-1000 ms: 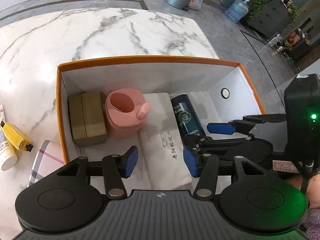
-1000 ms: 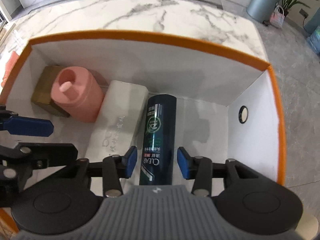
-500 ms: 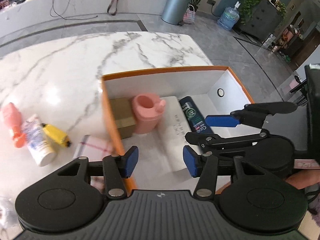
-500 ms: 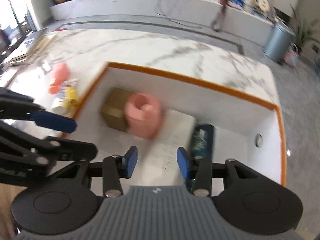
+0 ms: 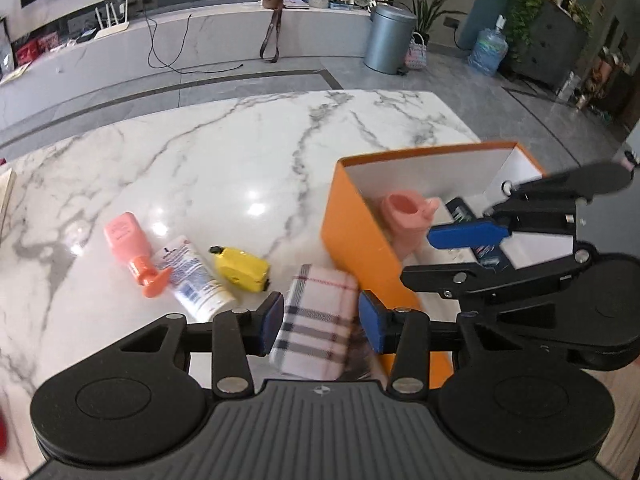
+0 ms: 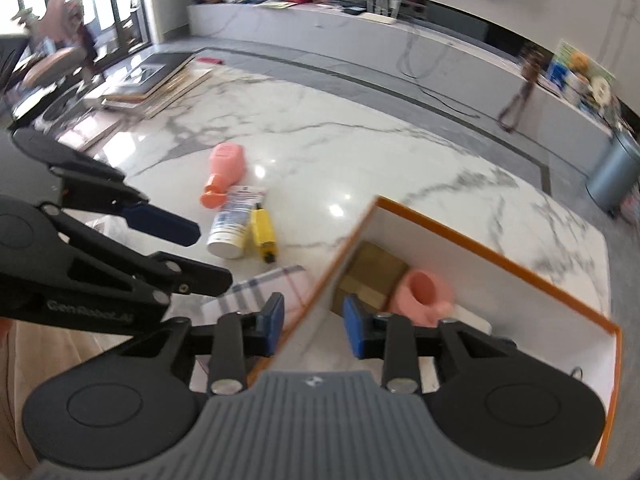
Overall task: Organize rigid objects
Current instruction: 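Withdraw both tools from the box toward the plaid case and picture box, then grasp the plaid case with the left tool while the right tool grasps the picture card box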
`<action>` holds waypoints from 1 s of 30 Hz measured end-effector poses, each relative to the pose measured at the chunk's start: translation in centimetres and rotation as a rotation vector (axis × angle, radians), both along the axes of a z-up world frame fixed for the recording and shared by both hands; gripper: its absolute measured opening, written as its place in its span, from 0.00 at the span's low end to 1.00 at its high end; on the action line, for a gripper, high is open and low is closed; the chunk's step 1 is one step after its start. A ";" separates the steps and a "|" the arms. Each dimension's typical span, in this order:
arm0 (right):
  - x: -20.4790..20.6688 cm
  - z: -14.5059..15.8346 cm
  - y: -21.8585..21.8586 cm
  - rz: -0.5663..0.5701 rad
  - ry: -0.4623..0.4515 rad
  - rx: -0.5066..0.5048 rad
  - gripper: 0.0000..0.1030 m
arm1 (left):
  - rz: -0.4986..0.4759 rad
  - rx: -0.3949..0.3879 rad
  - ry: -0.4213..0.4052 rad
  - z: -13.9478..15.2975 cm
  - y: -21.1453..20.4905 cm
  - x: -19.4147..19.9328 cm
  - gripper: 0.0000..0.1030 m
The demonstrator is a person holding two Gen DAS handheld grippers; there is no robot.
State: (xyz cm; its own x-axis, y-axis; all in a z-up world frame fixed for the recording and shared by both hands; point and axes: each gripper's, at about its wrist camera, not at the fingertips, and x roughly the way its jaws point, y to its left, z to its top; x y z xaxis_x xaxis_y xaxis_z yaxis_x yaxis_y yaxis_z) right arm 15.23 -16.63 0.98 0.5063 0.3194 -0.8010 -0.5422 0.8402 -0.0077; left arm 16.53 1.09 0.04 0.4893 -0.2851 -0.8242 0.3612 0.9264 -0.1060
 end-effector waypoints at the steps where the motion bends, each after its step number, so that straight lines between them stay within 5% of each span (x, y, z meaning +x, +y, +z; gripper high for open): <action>1: 0.1 -0.2 0.6 0.021 -0.002 -0.016 0.30 | -0.016 0.005 -0.002 -0.2 0.2 0.0 0.49; 8: 1.0 -1.1 3.4 0.138 -0.031 -0.131 0.29 | -0.129 0.044 0.043 -1.9 1.2 0.4 0.59; 14: 2.6 -1.6 4.6 0.164 -0.039 -0.157 0.29 | -0.204 0.073 0.071 -4.2 0.2 0.7 0.79; 30: 4.6 -3.2 5.2 0.213 -0.018 -0.170 0.29 | -0.295 0.188 0.138 -8.8 -2.9 3.4 0.85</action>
State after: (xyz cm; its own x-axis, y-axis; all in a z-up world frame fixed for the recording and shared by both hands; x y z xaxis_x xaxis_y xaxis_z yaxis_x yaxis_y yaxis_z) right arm 19.87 -11.40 -2.23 0.4568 0.2814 -0.8439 -0.7048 0.6933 -0.1503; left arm 19.93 -1.83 -8.79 0.2892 -0.2343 -0.9282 0.6097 0.7925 -0.0101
